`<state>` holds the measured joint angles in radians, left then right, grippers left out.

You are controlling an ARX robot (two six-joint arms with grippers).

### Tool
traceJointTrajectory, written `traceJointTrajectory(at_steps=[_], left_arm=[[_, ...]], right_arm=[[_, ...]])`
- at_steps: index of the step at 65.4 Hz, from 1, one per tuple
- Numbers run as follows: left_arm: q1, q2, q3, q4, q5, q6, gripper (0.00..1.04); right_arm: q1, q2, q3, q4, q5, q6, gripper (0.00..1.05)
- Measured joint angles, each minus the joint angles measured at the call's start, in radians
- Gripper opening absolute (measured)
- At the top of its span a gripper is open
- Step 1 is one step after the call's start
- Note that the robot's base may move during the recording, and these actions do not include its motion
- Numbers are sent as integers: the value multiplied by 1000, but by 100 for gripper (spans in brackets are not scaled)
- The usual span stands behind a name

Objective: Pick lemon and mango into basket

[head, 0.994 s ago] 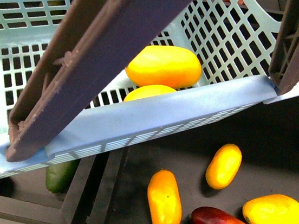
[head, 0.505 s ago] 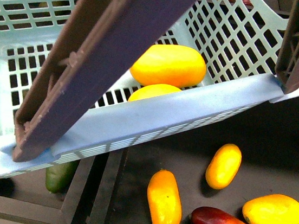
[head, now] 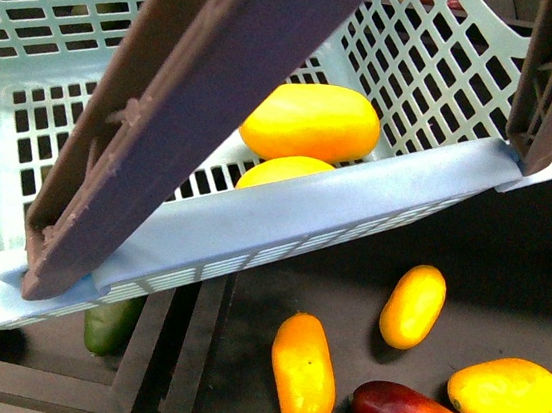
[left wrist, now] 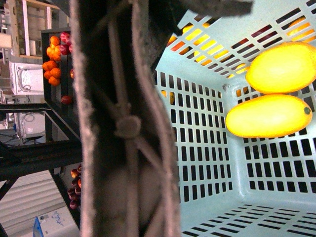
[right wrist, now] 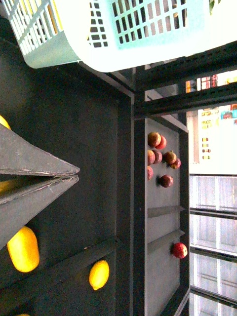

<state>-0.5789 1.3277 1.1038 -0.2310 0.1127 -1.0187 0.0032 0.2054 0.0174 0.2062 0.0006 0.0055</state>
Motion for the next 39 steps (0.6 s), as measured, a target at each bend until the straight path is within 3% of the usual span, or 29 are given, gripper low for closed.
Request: traceJointTrajectory(at_steps=[9, 16, 30, 39], left_arm=[[0, 0, 0, 0, 0, 0, 4], [0, 0, 0, 0, 0, 0, 4], [0, 0, 0, 0, 3, -3, 4], [0, 0, 0, 0, 0, 0, 4]], right_arm=[[0, -31, 0, -32, 0, 0, 2], [0, -167, 0, -193, 1, 0, 2], [0, -198, 0, -205, 1, 0, 2], [0, -199, 0, -205, 1, -1, 37]])
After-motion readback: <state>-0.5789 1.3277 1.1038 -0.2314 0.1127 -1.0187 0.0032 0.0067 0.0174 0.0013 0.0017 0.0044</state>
